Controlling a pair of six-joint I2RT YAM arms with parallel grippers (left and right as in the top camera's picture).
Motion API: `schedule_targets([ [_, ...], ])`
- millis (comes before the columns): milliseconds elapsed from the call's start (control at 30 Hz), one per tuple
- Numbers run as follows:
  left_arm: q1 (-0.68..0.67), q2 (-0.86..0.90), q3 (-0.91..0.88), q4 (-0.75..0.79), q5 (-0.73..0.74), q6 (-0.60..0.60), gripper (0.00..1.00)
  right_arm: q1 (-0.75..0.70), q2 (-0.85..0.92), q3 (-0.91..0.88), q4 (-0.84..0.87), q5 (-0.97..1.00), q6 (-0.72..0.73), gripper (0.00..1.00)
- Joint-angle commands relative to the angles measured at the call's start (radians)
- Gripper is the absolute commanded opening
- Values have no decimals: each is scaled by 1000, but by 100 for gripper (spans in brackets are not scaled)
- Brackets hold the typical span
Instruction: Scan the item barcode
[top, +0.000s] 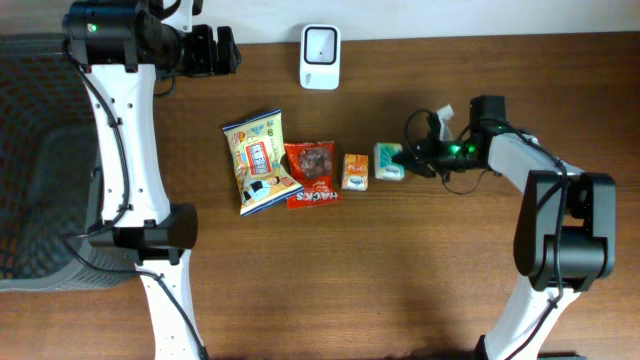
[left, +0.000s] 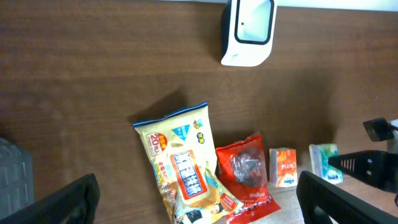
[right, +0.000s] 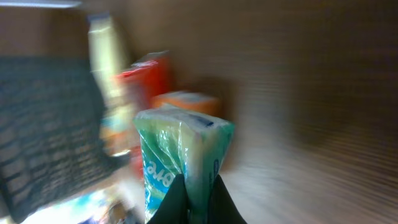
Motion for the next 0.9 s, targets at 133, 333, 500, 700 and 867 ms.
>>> schedule_targets([
  [133,3,-11,3,-1,8,13,99,10,4,467,-605,666,-212,41],
  [333,2,-11,3,-1,8,13,99,286,26,318,-543,1106,-108,59],
  [500,2,-11,3,-1,8,13,99,337,26,150,-305,1188,-103,44],
  [700,2,-11,3,-1,8,13,99,290,21,376,-462,748,-131,4],
  [867,2,-11,3,-1,8,13,99,83,62,329,-360,45,-206,4],
])
